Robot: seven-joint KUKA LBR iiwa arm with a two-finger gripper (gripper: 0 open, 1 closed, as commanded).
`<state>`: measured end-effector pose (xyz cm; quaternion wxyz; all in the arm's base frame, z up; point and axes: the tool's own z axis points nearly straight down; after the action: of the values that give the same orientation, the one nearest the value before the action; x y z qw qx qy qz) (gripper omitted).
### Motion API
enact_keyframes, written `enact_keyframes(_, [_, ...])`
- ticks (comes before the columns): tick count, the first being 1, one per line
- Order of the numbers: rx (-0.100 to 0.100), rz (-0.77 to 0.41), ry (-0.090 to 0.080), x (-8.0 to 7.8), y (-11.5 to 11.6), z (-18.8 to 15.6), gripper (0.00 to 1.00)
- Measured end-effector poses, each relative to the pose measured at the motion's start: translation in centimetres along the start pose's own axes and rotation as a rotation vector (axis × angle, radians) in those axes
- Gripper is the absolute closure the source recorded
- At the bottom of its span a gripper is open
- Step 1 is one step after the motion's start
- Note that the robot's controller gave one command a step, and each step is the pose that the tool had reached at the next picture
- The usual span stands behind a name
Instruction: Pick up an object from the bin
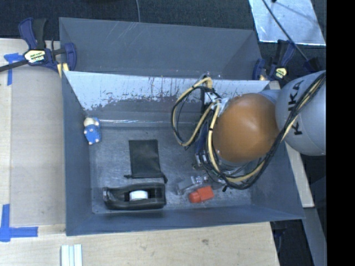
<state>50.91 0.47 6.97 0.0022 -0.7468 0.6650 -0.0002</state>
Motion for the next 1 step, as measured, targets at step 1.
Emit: enact_keyframes(1, [0.0,0.001,0.0,-0.04,-0.03,-0.05,1.0])
